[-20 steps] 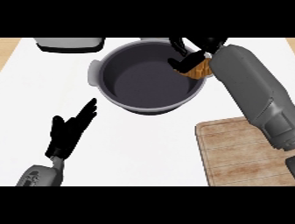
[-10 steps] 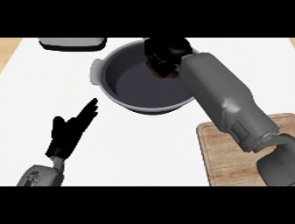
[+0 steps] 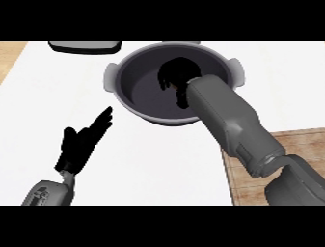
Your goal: Pick the croissant from the cutting board and place it in the pot
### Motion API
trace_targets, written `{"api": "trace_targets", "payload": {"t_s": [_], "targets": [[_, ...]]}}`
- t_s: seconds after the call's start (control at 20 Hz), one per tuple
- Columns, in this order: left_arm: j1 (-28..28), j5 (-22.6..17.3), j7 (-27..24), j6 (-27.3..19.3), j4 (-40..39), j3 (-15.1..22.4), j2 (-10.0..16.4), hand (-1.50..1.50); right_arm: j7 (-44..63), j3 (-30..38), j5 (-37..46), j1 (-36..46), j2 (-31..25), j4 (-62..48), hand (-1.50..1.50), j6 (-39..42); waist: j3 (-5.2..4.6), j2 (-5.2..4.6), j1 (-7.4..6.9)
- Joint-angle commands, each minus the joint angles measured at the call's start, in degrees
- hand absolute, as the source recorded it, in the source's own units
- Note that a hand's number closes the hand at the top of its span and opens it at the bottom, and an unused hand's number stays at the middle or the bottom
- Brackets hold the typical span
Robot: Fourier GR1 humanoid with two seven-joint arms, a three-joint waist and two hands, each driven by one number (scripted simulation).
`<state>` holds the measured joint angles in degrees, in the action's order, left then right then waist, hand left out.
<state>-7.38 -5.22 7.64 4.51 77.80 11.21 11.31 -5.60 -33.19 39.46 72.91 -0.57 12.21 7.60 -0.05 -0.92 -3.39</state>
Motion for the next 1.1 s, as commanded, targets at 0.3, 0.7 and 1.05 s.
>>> {"api": "trace_targets", "payload": {"t_s": [0.3, 0.7, 1.05], "targets": [[0.42, -0.27, 0.54, 1.22, -0.54, -0.34, 0.61, 0.0, -8.14, 18.34, -21.02, -4.28, 0.57, 10.58, -1.5, -5.84, 0.17, 0.2, -0.15], [-0.54, 0.28, 0.72, 0.31, 0.21, -1.31, 0.62, 0.0, -7.23, 32.76, -31.85, -0.61, -2.0, 9.02, -1.5, -12.34, 0.08, 0.1, 1.14], [0.12, 1.56, -0.46, -0.8, -0.7, 0.33, -2.45, 0.0, -15.65, 40.21, -37.24, -0.86, -8.95, 5.2, -1.5, -6.99, 0.07, -0.32, 0.59]]}}
